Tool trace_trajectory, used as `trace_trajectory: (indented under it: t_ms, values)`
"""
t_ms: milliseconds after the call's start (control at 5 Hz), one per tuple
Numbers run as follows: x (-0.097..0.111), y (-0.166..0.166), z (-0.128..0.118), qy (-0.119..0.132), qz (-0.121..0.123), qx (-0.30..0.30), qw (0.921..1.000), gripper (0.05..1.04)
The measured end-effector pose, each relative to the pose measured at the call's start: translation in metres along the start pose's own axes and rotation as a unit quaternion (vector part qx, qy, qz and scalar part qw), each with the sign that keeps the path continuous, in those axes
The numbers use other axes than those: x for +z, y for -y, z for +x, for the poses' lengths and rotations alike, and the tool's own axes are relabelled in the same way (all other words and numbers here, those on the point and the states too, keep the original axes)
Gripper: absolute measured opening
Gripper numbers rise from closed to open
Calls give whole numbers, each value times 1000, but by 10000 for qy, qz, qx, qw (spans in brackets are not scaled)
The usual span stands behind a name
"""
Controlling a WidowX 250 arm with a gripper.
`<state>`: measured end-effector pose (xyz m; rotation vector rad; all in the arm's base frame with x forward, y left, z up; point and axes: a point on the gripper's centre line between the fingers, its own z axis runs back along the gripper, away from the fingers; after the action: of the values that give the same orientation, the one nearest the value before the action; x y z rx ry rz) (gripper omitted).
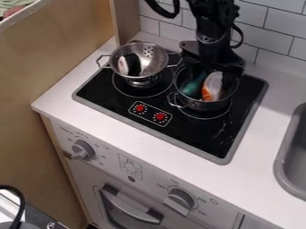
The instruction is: Take the object out of the pot and put it to the left bottom side of the cooker
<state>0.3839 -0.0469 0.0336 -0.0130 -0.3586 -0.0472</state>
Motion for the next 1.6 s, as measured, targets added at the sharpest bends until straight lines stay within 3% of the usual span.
trace_trajectory:
  t_ms: [200,400,600,1200,1600]
  values:
    - [4,5,0,-130,-11,27,9999,856]
    - [6,8,-3,-331,-16,92,9994,638]
    - [7,10,-5,-403,-27,170,9990,538]
    - [16,11,4,-493,-117,236,9984,538]
    - [29,8,5,-868,-109,216,9959,538]
